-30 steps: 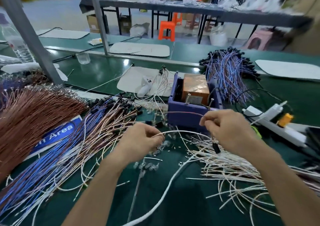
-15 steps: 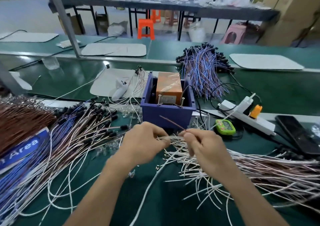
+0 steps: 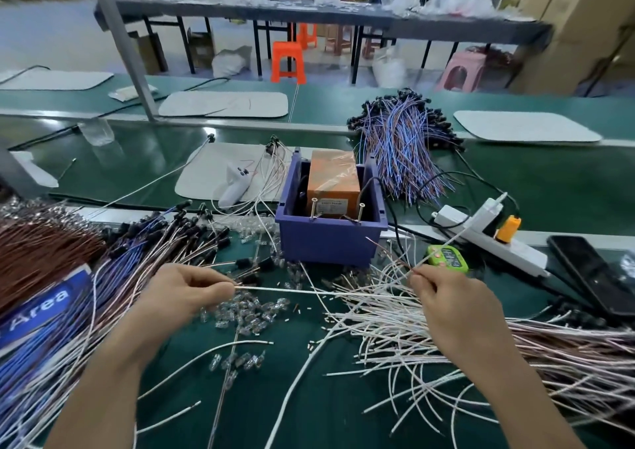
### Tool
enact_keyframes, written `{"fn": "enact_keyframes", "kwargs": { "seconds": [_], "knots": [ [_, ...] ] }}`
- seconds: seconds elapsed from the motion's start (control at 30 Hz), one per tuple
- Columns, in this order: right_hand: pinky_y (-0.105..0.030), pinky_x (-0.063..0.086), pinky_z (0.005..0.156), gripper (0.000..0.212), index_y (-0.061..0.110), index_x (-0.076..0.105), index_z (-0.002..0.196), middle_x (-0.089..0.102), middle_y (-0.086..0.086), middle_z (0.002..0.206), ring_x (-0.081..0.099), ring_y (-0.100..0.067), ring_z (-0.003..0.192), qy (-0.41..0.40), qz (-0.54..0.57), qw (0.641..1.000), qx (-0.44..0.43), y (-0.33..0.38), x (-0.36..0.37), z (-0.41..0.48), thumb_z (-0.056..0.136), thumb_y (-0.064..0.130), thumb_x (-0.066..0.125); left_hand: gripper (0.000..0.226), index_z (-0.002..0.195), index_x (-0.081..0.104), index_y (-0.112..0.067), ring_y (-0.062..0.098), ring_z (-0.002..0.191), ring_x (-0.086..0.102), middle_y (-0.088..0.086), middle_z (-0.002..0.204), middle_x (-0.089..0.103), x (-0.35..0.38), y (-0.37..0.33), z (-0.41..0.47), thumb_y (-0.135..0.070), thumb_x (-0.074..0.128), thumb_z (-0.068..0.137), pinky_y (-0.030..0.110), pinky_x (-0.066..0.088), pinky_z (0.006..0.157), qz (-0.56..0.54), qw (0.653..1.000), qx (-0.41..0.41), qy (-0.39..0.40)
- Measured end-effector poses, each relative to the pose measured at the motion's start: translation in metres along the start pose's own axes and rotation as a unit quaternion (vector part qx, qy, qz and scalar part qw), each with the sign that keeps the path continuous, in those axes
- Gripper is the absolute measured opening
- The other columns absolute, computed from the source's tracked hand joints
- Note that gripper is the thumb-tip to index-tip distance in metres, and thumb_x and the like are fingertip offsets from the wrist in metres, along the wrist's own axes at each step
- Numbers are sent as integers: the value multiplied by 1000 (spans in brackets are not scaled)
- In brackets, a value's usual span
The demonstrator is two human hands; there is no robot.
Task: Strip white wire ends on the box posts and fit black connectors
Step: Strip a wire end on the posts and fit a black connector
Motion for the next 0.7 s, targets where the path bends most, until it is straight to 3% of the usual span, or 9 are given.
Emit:
{"fn": "enact_keyframes", "kwargs": {
  "seconds": [0.07, 0.17, 0.27, 0.33, 0.47, 0.57, 0.63, 0.7],
  "knots": [
    [-32, 35, 53, 27, 30, 69, 84, 59, 9, 57, 57, -12, 59, 7, 12, 1000, 11, -5, 1, 0, 104, 37, 53, 7, 82, 84, -25, 15, 59, 63, 9, 73, 76, -10, 8, 0, -23, 85, 75, 29, 51, 60, -31, 999, -18, -34],
    [-30, 37, 52, 28, 28, 68, 80, 58, 7, 53, 56, -12, 55, 19, 26, 999, 16, -8, 6, -1, 103, 36, 53, 16, 81, 83, -15, 12, 50, 61, 14, 72, 74, -9, 10, 0, -23, 81, 68, 17, 46, 44, -160, 985, -31, -52],
    [-32, 42, 55, 27, 26, 68, 84, 60, 6, 55, 57, -14, 56, 32, 25, 999, 20, -11, 13, -2, 103, 36, 53, 9, 72, 82, -14, 8, 52, 66, 9, 70, 74, 3, 9, 1, -17, 74, 74, 13, 48, 45, -329, 942, -37, -49],
    [-31, 42, 56, 25, 26, 69, 85, 61, 8, 57, 56, -12, 55, 43, 28, 999, 14, -11, 18, -4, 102, 38, 53, 16, 66, 79, -15, 5, 49, 61, 2, 64, 70, 16, 12, 1, -22, 71, 79, 10, 45, 44, -412, 909, -56, -37],
    [-26, 40, 52, 31, 32, 70, 79, 62, 18, 59, 57, -5, 58, 73, 86, 994, 0, -8, 24, -9, 97, 53, 54, 27, 61, 77, -17, 1, 45, 58, -5, 58, 67, 33, 19, 1, -35, 69, 80, 10, 45, 44, -496, 862, -94, -48],
    [-22, 30, 48, 39, 14, 71, 79, 50, 1, 50, 38, -7, 45, 77, 151, 985, -18, -9, 26, -9, 96, 48, 63, 33, 54, 75, -17, 0, 44, 55, -6, 56, 66, 32, 25, 6, -39, 70, 79, 11, 42, 47, -492, 858, -113, -94],
    [-20, 33, 48, 35, 11, 73, 83, 54, -5, 54, 36, -6, 45, 64, 183, 981, -30, -7, 24, -8, 94, 43, 68, 30, 58, 74, -16, 0, 44, 54, -5, 57, 67, 30, 28, 10, -40, 71, 76, 11, 41, 46, -485, 857, -126, -120],
    [-19, 38, 48, 28, 15, 76, 82, 55, 2, 50, 41, -6, 44, 45, 208, 976, -42, -2, 22, -7, 92, 41, 71, 24, 64, 77, -16, 0, 52, 62, -4, 67, 71, 34, 29, 13, -35, 74, 77, 11, 49, 50, -559, 811, -123, -116]
  ]
}}
Point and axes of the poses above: each hand's wrist, its own z-axis towards the middle knuckle, its own x-axis out of the palm, y = z × x, the point moved 7 cm from there along z, towards the middle knuckle
